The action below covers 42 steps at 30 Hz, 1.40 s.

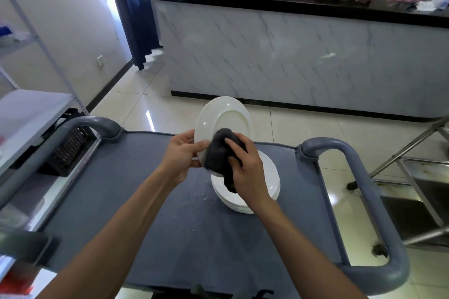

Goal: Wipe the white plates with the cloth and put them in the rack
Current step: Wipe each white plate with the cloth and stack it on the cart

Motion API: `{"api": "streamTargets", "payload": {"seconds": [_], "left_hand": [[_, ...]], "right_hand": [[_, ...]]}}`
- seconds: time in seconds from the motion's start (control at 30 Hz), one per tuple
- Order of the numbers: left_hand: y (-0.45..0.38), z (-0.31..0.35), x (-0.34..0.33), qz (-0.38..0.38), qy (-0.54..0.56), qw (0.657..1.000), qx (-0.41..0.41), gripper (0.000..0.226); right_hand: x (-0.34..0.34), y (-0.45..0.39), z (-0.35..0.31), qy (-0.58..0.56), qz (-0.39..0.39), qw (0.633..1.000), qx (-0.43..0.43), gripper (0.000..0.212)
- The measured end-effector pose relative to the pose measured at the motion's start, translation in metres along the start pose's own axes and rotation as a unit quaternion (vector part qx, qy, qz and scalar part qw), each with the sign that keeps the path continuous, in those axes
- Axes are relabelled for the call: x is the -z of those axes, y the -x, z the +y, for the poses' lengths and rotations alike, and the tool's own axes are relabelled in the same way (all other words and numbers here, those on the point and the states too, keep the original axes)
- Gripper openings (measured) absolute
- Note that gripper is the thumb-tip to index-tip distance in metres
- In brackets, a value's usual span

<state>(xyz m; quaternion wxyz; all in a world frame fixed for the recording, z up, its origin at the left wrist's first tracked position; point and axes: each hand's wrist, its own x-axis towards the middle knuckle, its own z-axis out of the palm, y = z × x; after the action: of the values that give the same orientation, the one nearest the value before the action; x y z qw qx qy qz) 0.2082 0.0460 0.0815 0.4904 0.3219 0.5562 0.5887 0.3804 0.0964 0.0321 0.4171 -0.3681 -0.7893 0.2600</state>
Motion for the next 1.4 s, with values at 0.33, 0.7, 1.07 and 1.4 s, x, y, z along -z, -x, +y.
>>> {"api": "streamTargets", "payload": {"seconds": [0.33,0.7,1.07,1.4], "left_hand": [[0.007,-0.005,-0.013,-0.030,-0.050,0.998,-0.020,0.028],[0.008,0.000,-0.009,-0.040,-0.042,0.998,-0.024,0.027],[0.016,0.001,-0.001,-0.025,0.086,0.995,-0.041,0.039],[0.015,-0.001,-0.008,0.036,0.192,0.980,-0.020,0.033]], "right_hand": [[0.013,-0.033,-0.011,-0.036,0.096,0.994,-0.050,0.041],[0.014,-0.050,0.000,0.077,0.047,0.995,0.030,0.044],[0.040,-0.071,0.015,-0.046,0.062,0.988,-0.131,0.036],[0.050,-0.064,0.012,-0.141,0.089,0.959,-0.227,0.036]]}}
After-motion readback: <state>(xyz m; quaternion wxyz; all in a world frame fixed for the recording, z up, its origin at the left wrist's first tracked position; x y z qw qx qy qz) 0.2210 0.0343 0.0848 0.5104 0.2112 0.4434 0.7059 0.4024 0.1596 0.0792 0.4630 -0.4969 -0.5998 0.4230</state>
